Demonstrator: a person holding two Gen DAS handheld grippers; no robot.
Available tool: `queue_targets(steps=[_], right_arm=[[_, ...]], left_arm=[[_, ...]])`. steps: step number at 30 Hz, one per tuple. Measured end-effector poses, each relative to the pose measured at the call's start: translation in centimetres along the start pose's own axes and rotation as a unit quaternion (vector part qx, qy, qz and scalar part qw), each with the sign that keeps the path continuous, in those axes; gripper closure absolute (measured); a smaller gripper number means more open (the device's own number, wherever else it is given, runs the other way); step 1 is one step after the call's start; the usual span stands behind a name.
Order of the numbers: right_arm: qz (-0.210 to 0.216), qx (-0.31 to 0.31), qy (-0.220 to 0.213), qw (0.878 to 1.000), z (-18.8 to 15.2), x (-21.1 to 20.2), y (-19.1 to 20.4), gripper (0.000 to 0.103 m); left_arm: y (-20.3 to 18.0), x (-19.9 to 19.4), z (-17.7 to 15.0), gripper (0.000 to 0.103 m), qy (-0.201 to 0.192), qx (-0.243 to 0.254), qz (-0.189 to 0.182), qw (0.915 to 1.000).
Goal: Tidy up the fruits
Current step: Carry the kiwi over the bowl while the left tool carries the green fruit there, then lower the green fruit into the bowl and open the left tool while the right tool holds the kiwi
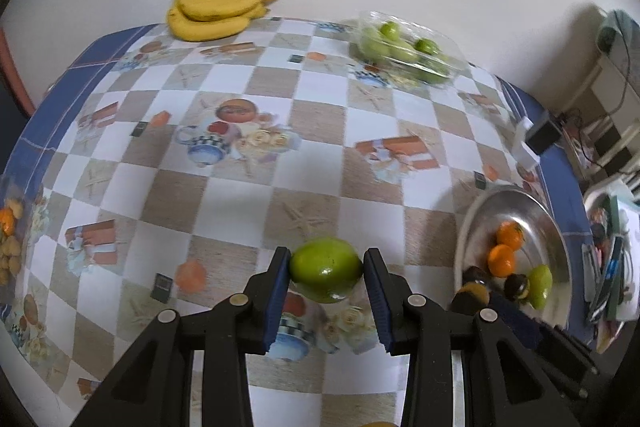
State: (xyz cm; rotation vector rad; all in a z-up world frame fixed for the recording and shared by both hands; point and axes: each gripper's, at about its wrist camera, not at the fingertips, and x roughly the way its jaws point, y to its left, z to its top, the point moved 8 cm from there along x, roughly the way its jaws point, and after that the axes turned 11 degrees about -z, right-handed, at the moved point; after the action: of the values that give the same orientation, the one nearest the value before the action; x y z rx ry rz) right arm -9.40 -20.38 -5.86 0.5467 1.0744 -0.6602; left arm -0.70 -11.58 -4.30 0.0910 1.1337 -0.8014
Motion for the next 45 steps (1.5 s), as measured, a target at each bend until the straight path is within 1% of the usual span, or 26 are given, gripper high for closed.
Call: queue_targets(steps=[8, 14, 17, 18, 20, 22, 25, 27, 30, 35, 39, 43, 44, 45], right_arm=[[-0.019, 0.056, -0.002, 0.998, 0.9, -0.3, -4.7, 0.075], [-0.04, 0.093, -0.001, 0.995, 1.0, -0.6, -8.3, 0.075], [-0.046, 0.113, 0.004, 0.992, 0.8, -0.6, -10.0, 0.075], [-0.049, 0.118, 0.005, 0.992, 0.9, -0.6, -10.5, 0.075], [-0.054, 0.128, 0.006, 0.99, 0.8, -0.6, -11.5, 0.075], [-0.061, 0.134, 0.009, 0.989, 0.7, -0.6, -12.3, 0.075], [-0.065, 0.137, 0.014, 0.988, 0.4, -0.4, -12.9, 0.075], [-0.064, 0.138, 0.018, 0.988, 0.3, -0.2, -12.9, 0.075], [-0.063, 0.135, 0.022, 0.989, 0.2, 0.0, -12.8, 0.075], [-0.059, 0.133, 0.024, 0.989, 0.2, 0.2, -12.6, 0.075], [-0.058, 0.133, 0.031, 0.989, 0.0, 0.4, -12.5, 0.075], [-0.062, 0.132, 0.036, 0.989, -0.1, 0.6, -12.5, 0.075], [-0.063, 0.132, 0.039, 0.988, -0.2, 0.7, -12.5, 0.075], [-0.064, 0.133, 0.041, 0.988, -0.2, 0.8, -12.6, 0.075]], left_arm=[[-3.8, 0.8, -0.9, 0.063, 0.014, 0.039, -0.021, 0.9989], [-7.2, 1.7, -2.0, 0.063, 0.032, 0.064, -0.059, 0.9956], [-8.8, 2.0, -2.6, 0.063, 0.041, 0.08, -0.072, 0.9933], [-9.3, 2.1, -2.7, 0.067, 0.042, 0.086, -0.075, 0.9926], [-10.5, 2.1, -2.9, 0.067, 0.039, 0.101, -0.084, 0.9906], [-11.4, 2.0, -3.1, 0.067, 0.035, 0.119, -0.083, 0.9887], [-12.0, 1.9, -3.2, 0.067, 0.034, 0.131, -0.085, 0.9872], [-11.5, 2.0, -2.9, 0.067, 0.033, 0.114, -0.09, 0.9888], [-9.5, 2.4, -2.2, 0.067, 0.034, 0.081, -0.084, 0.9926], [-5.4, 3.2, -1.8, 0.067, 0.046, 0.006, -0.088, 0.995], [-3.8, 3.4, -2.0, 0.066, 0.058, -0.016, -0.086, 0.9945], [-3.6, 3.9, -2.4, 0.066, 0.071, -0.013, -0.085, 0.9938], [-3.7, 4.1, -2.7, 0.065, 0.077, -0.014, -0.087, 0.9931], [-3.8, 4.3, -2.9, 0.061, 0.083, -0.015, -0.091, 0.9923]])
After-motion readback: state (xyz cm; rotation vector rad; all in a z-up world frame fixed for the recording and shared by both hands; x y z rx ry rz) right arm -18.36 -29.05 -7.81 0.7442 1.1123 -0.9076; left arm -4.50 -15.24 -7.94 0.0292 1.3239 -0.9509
